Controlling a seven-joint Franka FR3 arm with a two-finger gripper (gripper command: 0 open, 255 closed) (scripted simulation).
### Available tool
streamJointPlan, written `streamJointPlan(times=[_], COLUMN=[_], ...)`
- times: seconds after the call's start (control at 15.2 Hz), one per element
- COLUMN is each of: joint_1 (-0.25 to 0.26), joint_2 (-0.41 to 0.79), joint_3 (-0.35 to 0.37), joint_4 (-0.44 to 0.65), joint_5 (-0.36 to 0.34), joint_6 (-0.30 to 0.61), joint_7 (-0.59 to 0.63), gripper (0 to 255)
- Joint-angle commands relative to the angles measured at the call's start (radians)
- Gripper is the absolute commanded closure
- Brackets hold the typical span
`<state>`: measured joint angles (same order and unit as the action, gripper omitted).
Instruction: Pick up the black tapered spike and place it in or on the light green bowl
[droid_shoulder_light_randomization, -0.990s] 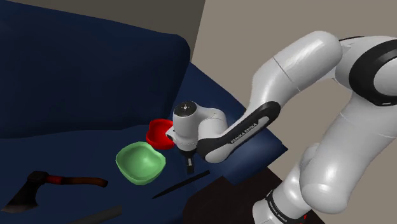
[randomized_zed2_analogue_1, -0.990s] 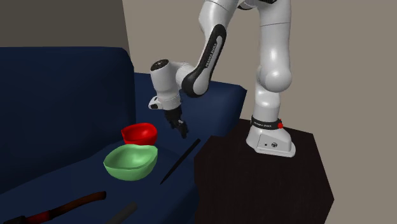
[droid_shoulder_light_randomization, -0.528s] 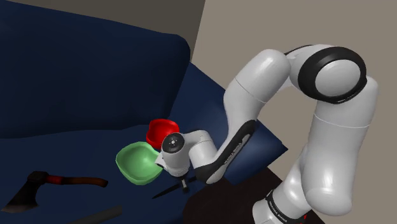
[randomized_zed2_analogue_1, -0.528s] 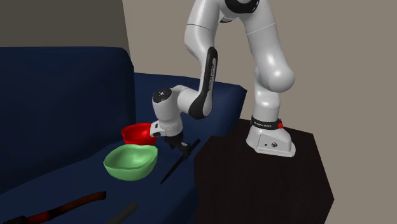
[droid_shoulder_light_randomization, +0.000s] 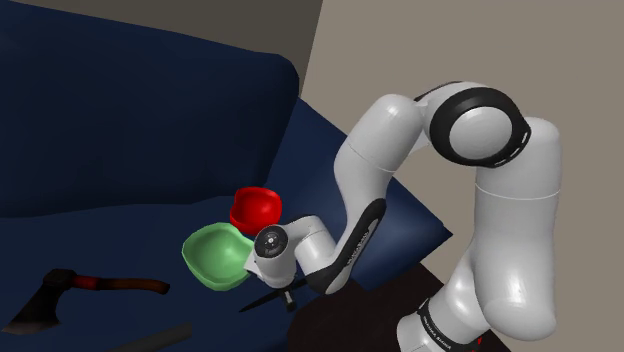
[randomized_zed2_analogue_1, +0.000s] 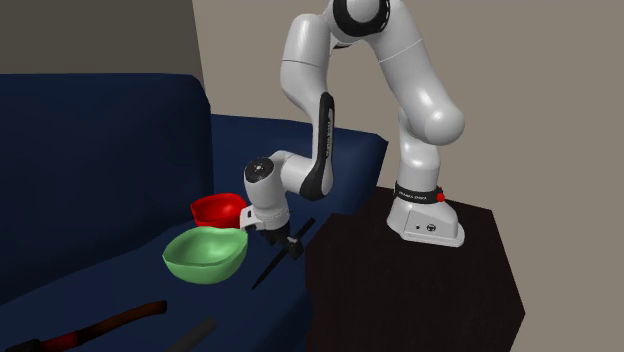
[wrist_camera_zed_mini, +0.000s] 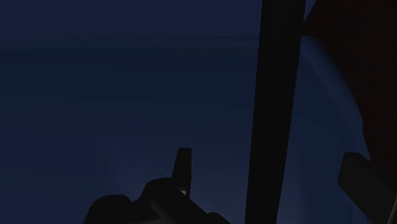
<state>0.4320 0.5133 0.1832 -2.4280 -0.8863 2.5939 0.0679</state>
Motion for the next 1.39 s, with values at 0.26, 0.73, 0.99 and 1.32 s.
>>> streamJointPlan(times=[0.26,0.73,0.99,1.32], joint_1=[0.006,0.006,0.006,-0.010], joint_2=[0.019,0.019,0.019,-0.030], joint_3=[-0.012,-0.012,-0.012,0.010], joint_4=[0.005,0.005,0.005,-0.018], joint_5=[-0.020,-0.020,-0.020,0.016], joint_6=[0.012,0.012,0.012,-0.008], joint_7=[0.016,0.016,0.016,-0.018], gripper=[0,255,255,255])
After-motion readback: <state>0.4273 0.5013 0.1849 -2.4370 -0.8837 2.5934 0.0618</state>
